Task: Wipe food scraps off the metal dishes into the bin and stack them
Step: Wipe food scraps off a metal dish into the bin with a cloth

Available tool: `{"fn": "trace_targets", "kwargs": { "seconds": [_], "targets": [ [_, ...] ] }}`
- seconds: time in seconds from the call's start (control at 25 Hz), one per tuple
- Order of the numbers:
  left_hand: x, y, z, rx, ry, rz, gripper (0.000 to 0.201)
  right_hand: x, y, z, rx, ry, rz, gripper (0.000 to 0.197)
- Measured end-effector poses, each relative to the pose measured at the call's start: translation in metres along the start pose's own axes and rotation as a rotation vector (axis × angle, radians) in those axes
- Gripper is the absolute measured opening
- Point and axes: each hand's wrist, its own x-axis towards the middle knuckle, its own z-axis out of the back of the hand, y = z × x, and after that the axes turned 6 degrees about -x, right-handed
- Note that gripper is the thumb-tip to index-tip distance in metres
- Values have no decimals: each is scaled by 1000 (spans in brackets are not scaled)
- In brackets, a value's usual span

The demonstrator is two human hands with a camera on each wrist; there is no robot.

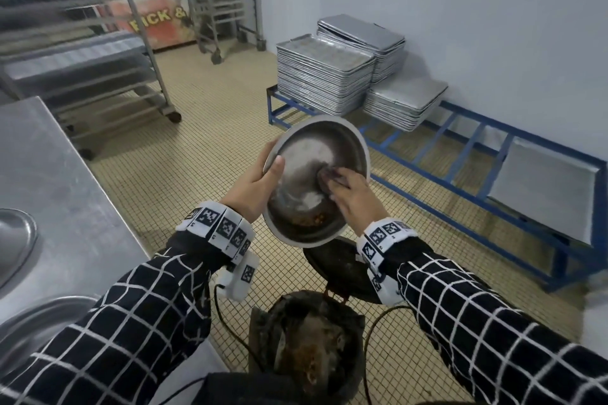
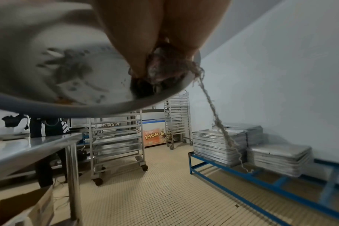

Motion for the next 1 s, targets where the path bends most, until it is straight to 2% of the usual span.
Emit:
{"fn": "trace_targets", "kwargs": {
  "seconds": [0.04, 0.16, 0.24, 0.4, 0.52, 0.64, 0.72, 0.8, 0.88, 1.0],
  "targets": [
    [1, 0, 2, 6, 8, -33, 43, -2, -1, -6, -65, 8, 74, 39],
    [0, -3, 4, 50, -26, -111, 33, 0, 6, -20, -12, 61, 123, 37],
    [-1, -5, 4, 83, -42, -133, 37, 3, 12, -25, -137, 99, 179, 37],
    [2, -5, 3, 186, -59, -191, 49, 8, 17, -25, -119, 143, 202, 31],
    [9, 6, 7, 289, -60, -237, 45, 6, 19, -22, -30, 193, 205, 28],
    [15, 14, 13, 245, -56, -224, 39, 1, 26, -14, 170, 33, 140, 27],
    [18, 13, 18, 171, -51, -180, 32, 10, 33, -7, 179, -84, 144, 31],
    [17, 9, 20, 97, -38, -138, 31, 24, 41, -3, 175, -140, 164, 36],
    [18, 6, 21, 50, -10, -118, 37, 32, 48, -3, 186, -138, 223, 36],
    [18, 4, 21, 20, 8, -134, 38, 32, 46, -14, 141, -45, 342, 36]
  ]
}}
